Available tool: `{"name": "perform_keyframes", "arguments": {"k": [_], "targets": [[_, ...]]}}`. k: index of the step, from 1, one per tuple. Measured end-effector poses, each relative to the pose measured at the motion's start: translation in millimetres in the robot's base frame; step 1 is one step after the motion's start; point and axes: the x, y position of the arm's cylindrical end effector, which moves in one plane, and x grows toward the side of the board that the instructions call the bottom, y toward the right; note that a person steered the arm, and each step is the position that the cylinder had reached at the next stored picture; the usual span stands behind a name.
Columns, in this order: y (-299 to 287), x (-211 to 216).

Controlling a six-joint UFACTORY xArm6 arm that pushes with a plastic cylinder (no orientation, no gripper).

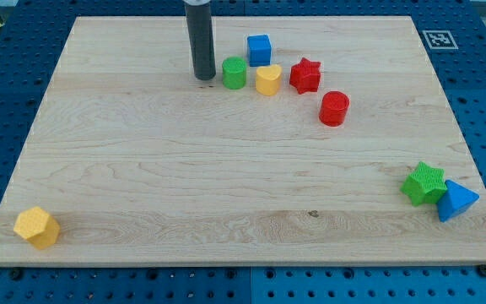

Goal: Slide the green circle to the green star

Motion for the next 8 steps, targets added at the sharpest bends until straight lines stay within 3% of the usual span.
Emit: {"name": "perform_keyframes", "arguments": {"k": [1,3,8], "targets": [[10,7],[-12,-45],[72,3]]}}
